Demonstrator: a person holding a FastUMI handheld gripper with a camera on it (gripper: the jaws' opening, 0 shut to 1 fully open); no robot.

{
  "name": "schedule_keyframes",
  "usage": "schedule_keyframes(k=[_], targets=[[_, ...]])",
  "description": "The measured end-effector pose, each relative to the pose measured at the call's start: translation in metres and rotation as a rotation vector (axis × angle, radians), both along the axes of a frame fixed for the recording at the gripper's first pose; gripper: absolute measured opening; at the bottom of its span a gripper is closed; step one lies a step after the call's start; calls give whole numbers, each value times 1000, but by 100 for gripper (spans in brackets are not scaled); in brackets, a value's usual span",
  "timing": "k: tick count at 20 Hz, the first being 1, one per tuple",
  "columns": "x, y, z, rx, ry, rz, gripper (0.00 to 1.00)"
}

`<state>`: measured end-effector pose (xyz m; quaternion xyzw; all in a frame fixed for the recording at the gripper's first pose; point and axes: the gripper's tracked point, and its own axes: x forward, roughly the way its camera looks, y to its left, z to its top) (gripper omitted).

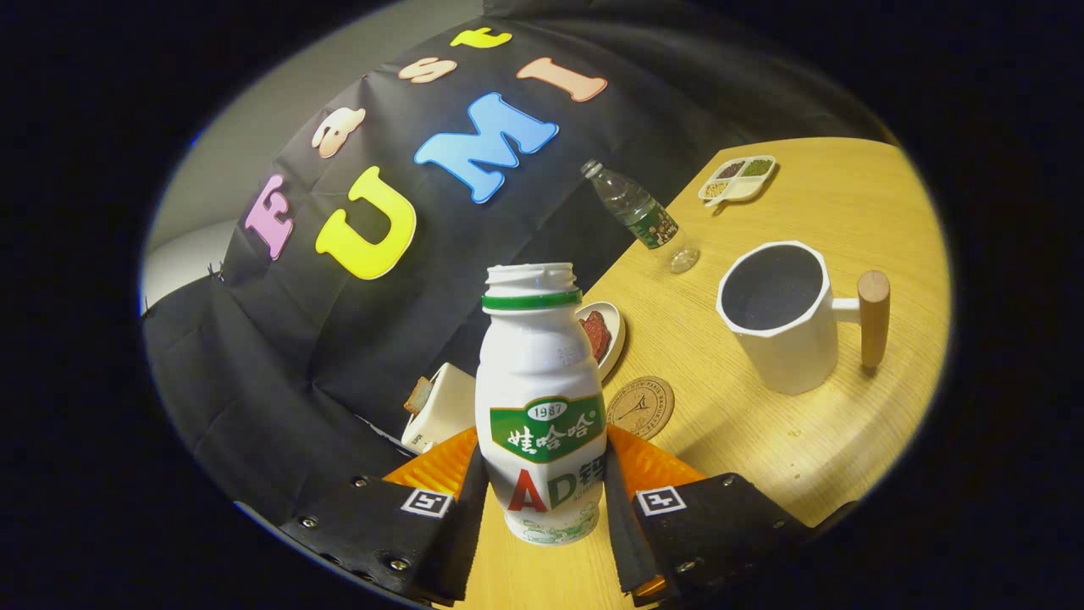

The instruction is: Take the bottle from table, then pour the juice into the cup, finally place the bottle on the coaster

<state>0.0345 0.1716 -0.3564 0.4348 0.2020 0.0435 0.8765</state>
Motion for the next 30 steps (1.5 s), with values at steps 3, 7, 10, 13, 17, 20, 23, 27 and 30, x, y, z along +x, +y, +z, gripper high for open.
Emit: schedule_keyframes(k=[3,7,10,13,17,20,23,27,30], targets=[[2,-5,-3,100,29,-30,64],[-1,-8,-12,170,63,-67,64],[2,-8,-12,222,79,-89,64],[0,-11,-11,259,85,-104,64],[3,-19,-10,323,94,-149,64],[4,-24,-10,359,104,-175,64],[7,-27,-14,390,119,-183,64],[10,-34,-11,447,125,-207,64],[12,-34,-10,474,129,-219,64]])
